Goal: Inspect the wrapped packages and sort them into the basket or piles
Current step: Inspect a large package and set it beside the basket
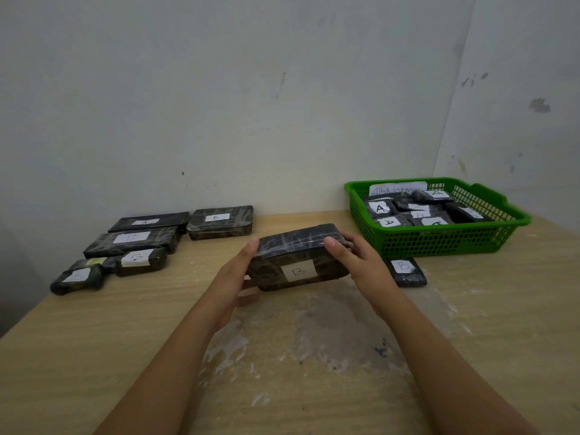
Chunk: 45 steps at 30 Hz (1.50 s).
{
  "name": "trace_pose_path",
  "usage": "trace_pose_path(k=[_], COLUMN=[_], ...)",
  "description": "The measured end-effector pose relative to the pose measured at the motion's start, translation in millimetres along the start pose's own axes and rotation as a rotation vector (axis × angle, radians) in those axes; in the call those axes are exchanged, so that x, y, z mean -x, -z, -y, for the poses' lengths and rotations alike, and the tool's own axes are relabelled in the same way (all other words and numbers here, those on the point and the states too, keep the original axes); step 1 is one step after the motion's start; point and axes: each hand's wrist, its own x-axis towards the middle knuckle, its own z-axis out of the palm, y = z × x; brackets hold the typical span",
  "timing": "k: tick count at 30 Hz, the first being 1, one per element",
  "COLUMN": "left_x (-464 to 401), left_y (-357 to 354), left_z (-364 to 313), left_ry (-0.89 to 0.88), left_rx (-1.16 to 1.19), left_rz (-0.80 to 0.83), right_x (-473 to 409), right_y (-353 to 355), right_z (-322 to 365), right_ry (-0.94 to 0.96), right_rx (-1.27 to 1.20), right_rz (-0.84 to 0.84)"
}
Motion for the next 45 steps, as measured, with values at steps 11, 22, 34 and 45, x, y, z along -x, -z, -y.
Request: trace_pose_path(k=[11,22,34,45], left_x=[-3,9,8,5], left_y=[2,-2,3,-4], left_z=[0,-9,-4,3], left_ry=[-0.1,-0.266,-0.067,-0.108], left_rx=[0.155,-0.061,-0.066,0.111], left_rz=[-0.144,-0.185,0.082,0.152], right_x=[7,17,17,14], right_y=[-5,-22,-22,-24], right_z=[8,11,9,8], right_ry=[0.093,0.331,0.475,-0.054], right_rx=[-0.014,0.144,0.267,-0.148], right_rz=[0.028,-0.033,0.109,0.286])
